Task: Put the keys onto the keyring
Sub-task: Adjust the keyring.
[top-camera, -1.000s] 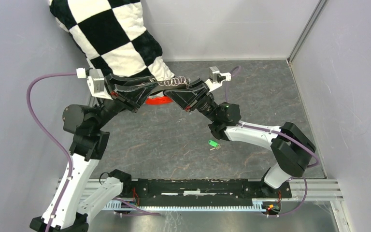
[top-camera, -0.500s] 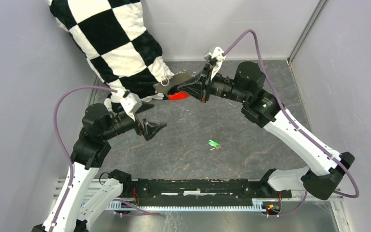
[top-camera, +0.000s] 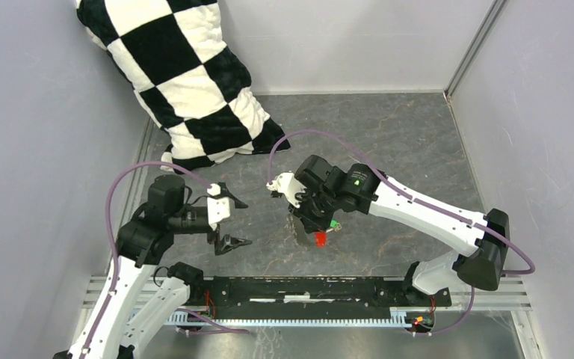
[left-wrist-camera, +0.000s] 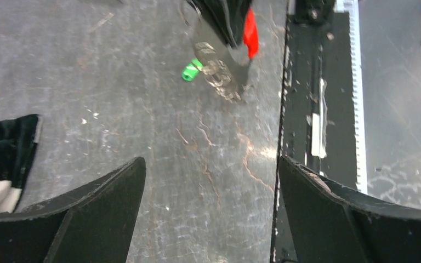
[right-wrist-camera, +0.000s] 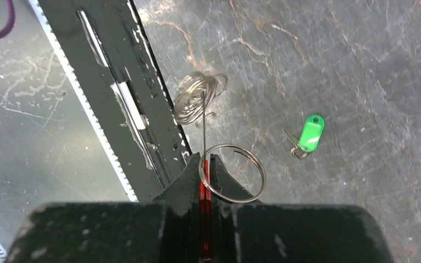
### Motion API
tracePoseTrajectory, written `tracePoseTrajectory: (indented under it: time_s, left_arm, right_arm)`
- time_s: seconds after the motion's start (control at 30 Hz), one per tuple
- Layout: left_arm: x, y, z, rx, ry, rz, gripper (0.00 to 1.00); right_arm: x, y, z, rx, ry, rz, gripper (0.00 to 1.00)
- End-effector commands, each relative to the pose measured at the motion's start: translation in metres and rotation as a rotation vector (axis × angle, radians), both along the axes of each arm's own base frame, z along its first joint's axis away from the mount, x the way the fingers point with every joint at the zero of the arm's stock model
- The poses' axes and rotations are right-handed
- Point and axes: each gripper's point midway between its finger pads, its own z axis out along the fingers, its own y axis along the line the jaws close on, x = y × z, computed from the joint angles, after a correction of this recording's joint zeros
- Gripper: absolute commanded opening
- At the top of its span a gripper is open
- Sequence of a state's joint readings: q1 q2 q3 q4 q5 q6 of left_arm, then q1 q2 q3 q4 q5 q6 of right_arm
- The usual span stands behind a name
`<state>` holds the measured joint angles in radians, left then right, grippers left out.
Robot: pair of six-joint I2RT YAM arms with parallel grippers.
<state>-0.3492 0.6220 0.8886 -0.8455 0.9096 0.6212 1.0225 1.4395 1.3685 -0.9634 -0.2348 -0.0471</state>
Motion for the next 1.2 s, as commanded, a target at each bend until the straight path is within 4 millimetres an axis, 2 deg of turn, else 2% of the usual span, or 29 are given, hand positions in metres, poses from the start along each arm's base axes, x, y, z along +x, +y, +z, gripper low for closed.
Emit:
tracePoseTrajectory:
  time_s: [0.0,0.17,0.23,0.4,0.53,0.63,0.8,0.9,1.07,1.13,1.17]
  left_arm:
    - [-0.022,-0.001,-0.034,0.042,-0.029,-0.168,0.94]
    - [-0.02,-0.013,-0.05,-0.044,-0.007,-0.206,0.89]
    - [-0.018,-0.02,-0.046,-0.097,-0.021,-0.23,0.87]
    - [-0.024,-0.032,-0.049,-0.183,-0.041,-0.37,0.83]
    - [-0.028,-0.036,-0.064,-0.199,-0.067,-0.446,0.78]
    - [-0.029,-0.038,-0.08,-0.18,-0.144,-0.493,0.78]
    - [-0.036,-0.042,-0.097,-0.163,-0.22,-0.563,0.74]
    - [-0.033,-0.045,-0.103,-0.149,-0.222,-0.577,0.73]
    - [-0.021,-0.051,-0.105,-0.123,-0.186,-0.581,0.67]
    - [-0.019,-0.052,-0.102,-0.119,-0.173,-0.574,0.64]
    - [-0.02,-0.052,-0.101,-0.122,-0.177,-0.574,0.62]
  right_arm:
    - [-0.006,-0.003,0.022,-0.004,-0.003,-0.027,0.01]
    - [-0.04,0.026,0.034,0.097,0.165,0.001,0.01]
    - [-0.051,0.031,0.036,0.11,0.241,-0.001,0.01]
    - [-0.064,0.024,0.036,0.019,0.35,-0.037,0.01]
    - [-0.074,-0.001,0.014,-0.144,0.429,-0.087,0.01]
    - [-0.089,-0.013,0.001,-0.184,0.55,-0.119,0.01]
    - [-0.086,-0.002,0.011,-0.124,0.64,-0.151,0.0]
    - [-0.087,-0.006,-0.004,-0.113,0.721,-0.202,0.01]
    - [-0.075,0.008,-0.009,-0.029,0.812,-0.255,0.0]
    - [-0.076,0.009,-0.012,-0.015,0.849,-0.263,0.01]
    - [-0.079,0.015,-0.007,0.026,0.889,-0.247,0.0]
